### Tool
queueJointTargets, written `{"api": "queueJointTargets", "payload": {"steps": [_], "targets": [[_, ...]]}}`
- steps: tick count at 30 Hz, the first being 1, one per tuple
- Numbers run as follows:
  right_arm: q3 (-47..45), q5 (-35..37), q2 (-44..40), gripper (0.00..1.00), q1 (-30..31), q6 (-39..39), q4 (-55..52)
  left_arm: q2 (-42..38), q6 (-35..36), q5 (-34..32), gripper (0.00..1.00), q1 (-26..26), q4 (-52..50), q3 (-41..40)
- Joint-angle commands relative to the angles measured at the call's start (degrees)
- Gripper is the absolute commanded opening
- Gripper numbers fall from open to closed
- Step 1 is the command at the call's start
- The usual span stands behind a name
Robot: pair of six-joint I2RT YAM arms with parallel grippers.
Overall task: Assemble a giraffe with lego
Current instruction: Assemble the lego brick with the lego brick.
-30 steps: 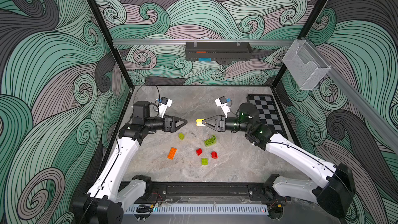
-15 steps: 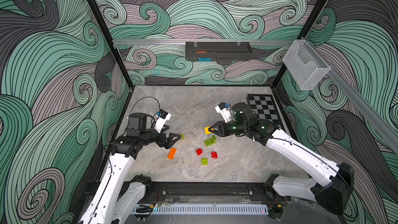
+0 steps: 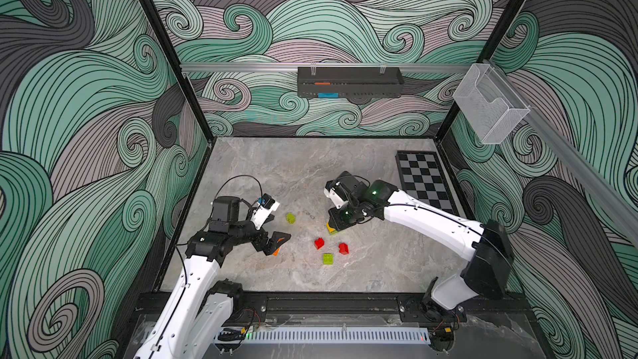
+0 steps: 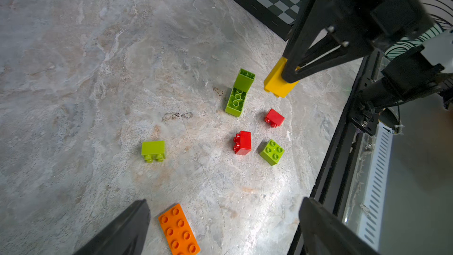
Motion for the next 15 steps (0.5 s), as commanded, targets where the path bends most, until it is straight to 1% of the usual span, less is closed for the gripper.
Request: {"api": "queueJointTargets", "payload": {"steps": [1, 5, 11, 15], "targets": [[3.5, 3.4, 4.2, 0.00, 0.3, -1.0, -7.1, -0.7, 1.3, 2.1, 0.99, 0.4, 2.6, 0.0], [6.0, 4.8, 8.6, 0.00, 0.7, -0.6, -8.4, -0.9, 1.1, 1.7, 0.99, 0.4, 2.9, -0.3], [9.4, 9.1, 14.0, 0.00, 0.6, 0.8, -8.4, -1.0, 0.8, 1.7, 0.99, 0.3, 3.2, -0.4], [11.3, 10.4, 17.1, 0.00, 0.4, 1.6, -8.3, -1.1, 0.7, 1.8, 0.99, 0.2, 3.2, -0.5]]}}
